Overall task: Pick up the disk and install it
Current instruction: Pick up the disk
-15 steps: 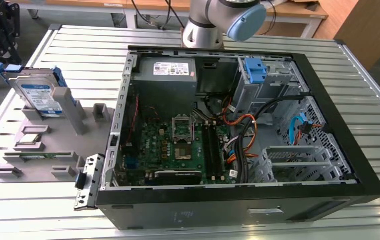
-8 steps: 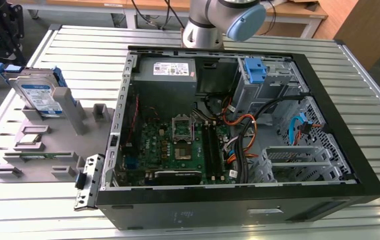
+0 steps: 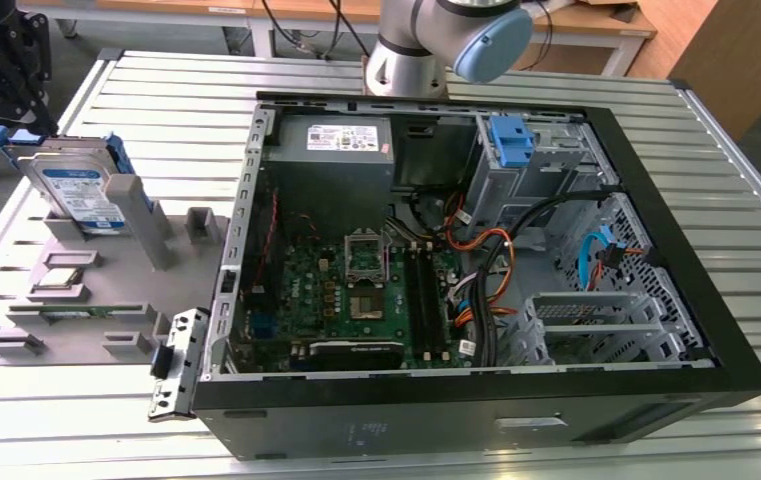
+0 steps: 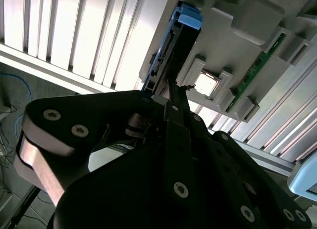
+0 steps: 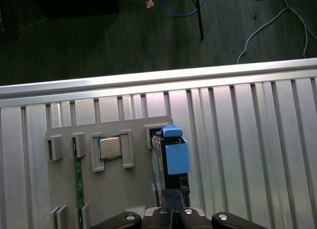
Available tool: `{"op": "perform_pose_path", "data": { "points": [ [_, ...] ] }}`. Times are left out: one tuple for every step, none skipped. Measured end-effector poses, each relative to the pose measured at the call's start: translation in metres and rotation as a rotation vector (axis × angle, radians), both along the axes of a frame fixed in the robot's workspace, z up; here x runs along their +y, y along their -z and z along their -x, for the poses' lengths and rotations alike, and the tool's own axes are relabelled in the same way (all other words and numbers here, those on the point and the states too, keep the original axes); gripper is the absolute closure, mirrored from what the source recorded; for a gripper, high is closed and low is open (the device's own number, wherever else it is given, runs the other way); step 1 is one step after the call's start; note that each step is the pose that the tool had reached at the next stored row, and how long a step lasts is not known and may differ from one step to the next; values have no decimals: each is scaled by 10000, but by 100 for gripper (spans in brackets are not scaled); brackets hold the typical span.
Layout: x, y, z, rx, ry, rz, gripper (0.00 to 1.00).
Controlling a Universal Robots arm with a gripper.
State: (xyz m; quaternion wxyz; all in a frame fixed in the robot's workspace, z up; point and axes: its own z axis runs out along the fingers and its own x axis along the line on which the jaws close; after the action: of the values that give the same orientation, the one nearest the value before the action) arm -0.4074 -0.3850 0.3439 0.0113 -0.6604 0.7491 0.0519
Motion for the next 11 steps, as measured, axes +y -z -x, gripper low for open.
{"op": "perform_pose_path", "data": {
  "points": [
    [0,4,0,-4,0,-2,90],
    [0,6,-1,-4,0,-2,90],
    [0,8,-1,-4,0,-2,90],
    [0,10,-1,-4,0,-2,90],
    [0,13,-1,-4,1,-2,90],
    [1,16,-3,-5,1,-3,90],
    [1,18,-9,-5,0,-3,90],
    [2,20,-16,-4,0,-2,90],
    [2,22,-20,-5,0,-3,90],
    [3,25,-21,-6,1,-3,90],
    [3,33,-21,-6,1,-3,90]
  ]
}}
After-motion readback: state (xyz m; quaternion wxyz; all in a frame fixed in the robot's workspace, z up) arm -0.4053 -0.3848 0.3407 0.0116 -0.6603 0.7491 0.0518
